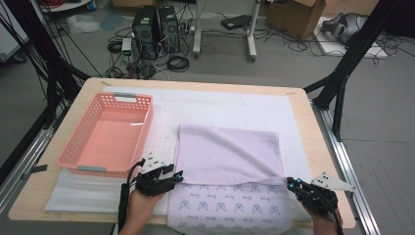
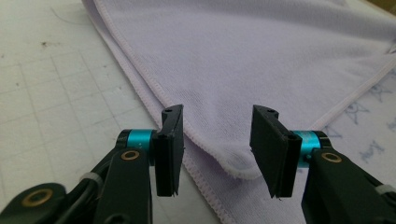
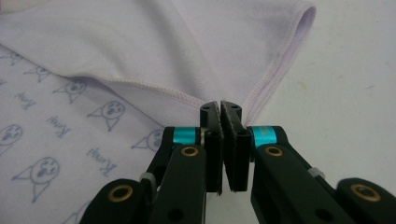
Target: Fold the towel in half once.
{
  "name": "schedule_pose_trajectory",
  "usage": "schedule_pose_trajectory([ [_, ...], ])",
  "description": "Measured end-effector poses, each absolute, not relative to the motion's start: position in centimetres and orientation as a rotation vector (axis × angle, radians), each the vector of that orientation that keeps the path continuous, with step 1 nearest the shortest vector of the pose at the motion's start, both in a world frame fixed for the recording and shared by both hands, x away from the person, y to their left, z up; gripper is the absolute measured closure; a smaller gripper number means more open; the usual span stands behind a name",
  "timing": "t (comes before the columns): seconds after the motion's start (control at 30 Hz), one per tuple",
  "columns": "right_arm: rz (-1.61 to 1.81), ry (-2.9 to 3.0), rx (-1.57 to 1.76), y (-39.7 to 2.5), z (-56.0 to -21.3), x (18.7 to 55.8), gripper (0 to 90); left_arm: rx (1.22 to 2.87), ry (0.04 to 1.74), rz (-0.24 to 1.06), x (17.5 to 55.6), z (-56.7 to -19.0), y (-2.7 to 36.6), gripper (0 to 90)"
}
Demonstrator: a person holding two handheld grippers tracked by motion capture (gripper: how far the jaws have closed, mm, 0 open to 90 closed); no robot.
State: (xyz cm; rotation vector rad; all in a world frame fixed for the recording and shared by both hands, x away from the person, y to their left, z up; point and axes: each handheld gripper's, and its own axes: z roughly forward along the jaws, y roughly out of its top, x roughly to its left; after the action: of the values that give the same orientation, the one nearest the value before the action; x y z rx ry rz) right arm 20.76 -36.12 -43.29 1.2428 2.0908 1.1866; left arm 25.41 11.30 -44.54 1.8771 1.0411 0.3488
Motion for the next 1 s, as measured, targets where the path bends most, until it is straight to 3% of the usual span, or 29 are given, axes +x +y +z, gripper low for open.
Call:
schedule_pose_trajectory([
  [0.17, 1.188, 2.088, 1.244, -36.1, -43.3, 20.9, 87.4, 1.948, 1.041, 0.383, 25.4, -45.0, 10.6, 64.2],
  [0.3, 1.179, 2.098, 1.25, -36.0, -43.5, 21.0, 87.5, 1.986, 1.011, 0.413, 25.2, -45.0, 10.3, 85.1],
  [1.0, 1.214, 2.118, 1.214, -36.5, -42.6, 18.7, 87.5, 1.865, 0.977, 0.345, 21.7, -42.9, 13.0, 87.4],
])
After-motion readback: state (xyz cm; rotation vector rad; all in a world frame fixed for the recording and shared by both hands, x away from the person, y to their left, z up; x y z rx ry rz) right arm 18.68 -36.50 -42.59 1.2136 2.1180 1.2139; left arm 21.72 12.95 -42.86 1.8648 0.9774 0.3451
